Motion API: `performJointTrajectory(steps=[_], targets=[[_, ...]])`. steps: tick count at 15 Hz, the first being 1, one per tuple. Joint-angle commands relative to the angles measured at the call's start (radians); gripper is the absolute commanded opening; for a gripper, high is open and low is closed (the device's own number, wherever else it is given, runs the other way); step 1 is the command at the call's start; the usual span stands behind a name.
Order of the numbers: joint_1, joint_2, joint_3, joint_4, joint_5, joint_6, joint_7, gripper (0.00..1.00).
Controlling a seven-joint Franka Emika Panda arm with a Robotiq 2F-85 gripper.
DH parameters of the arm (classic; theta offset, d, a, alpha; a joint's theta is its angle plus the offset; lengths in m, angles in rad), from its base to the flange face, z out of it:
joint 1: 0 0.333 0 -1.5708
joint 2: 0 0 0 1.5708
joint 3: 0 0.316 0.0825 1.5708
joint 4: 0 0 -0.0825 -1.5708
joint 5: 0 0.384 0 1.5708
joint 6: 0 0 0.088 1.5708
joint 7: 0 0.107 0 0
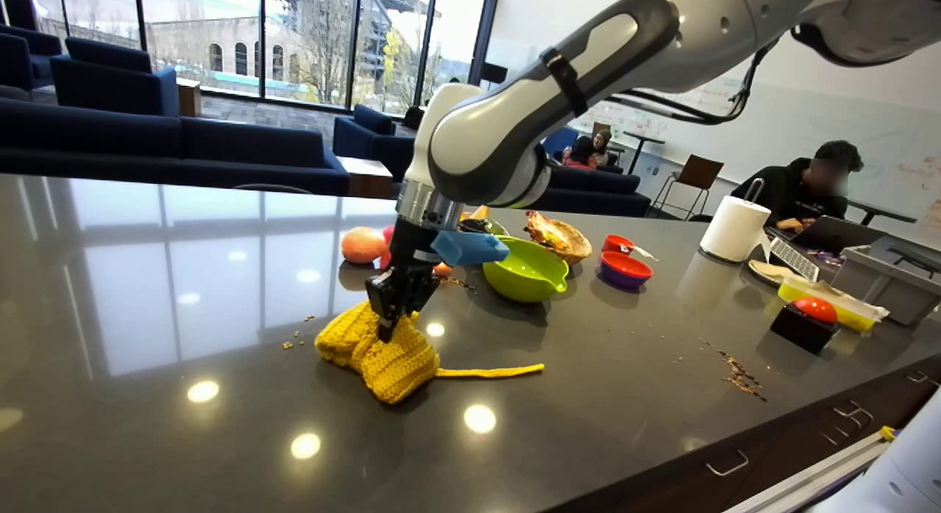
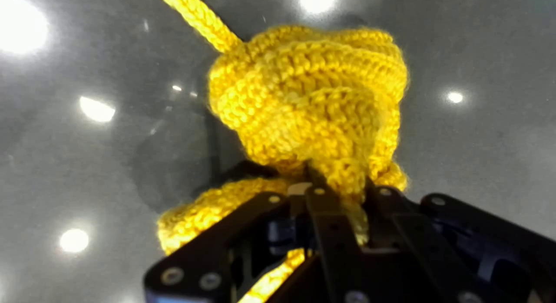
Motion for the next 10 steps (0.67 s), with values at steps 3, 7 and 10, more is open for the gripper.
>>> performJointTrajectory(steps=[3,7,10], targets=[[0.012,-0.018,-0.021,-0.006,-0.003,-0.003,0.010,0.04],[0.011,-0.040,-0.035,-0.019,-0.006,0.007,0.024,0.40],[0.005,-0.058,-0.037,-0.034,0.003,0.011,0.028,0.58]])
